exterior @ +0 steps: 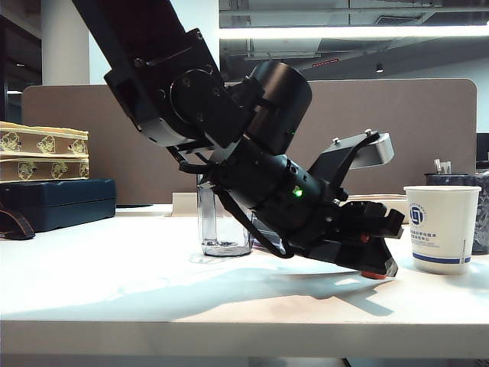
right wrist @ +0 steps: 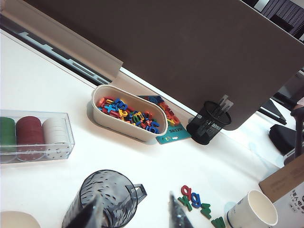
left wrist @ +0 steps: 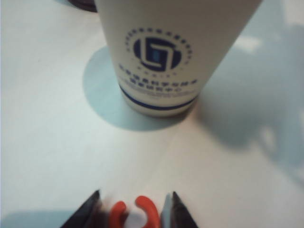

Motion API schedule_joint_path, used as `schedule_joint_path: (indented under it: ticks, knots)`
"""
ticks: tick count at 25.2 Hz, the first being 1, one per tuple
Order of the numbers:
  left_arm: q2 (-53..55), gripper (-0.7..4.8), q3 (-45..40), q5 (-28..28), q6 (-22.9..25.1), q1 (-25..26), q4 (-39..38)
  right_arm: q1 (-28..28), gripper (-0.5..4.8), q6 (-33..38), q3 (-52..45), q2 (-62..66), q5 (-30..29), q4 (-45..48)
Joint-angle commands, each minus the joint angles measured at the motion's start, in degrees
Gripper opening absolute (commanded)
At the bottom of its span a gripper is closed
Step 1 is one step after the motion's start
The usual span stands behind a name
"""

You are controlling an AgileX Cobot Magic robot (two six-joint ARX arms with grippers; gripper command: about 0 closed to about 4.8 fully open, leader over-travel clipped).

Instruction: Pick up the letter "c" and put it in the paper cup.

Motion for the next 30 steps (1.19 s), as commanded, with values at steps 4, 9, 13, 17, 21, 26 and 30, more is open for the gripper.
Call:
schedule_joint_path:
  ticks: [4, 9, 13, 17, 21, 26, 30]
  knots:
    - [0.33, 1.84, -0.24, -0.52, 0.2, -0.07, -6.95, 0.04, 1.81, -0.15, 0.33, -0.39, 0.24, 0.63]
    - [0.33, 1.84, -0.24, -0.55, 0.2, -0.07, -8.02, 0.04, 1.81, -0.17, 0.33, -0.48, 0.24, 0.66]
    - [0.33, 1.83, -0.24, -0.57, 0.2, -0.07, -8.92, 0.04, 1.81, -0.17, 0.33, -0.74, 0.24, 0.68]
    - [0.33, 1.78, -0.24, -0.57, 0.2, -0.07, -9.31, 0.04, 1.81, -0.15, 0.33, -0.81, 0.24, 0.66]
    - [0.31, 1.71, -0.24, -0.57, 0.15, -0.07, -9.46, 0.04, 1.81, -0.17, 0.33, -0.85, 0.24, 0.66]
    - [0.28, 1.09, -0.24, -0.57, 0.17, -0.07, -10.67, 0.04, 1.81, -0.15, 0.33, -0.94, 0.24, 0.66]
    - [0.26, 0.8, -0.24, -0.57, 0.17, -0.07, -10.62, 0.04, 1.8, -0.15, 0.33, -1.11, 0.28, 0.63]
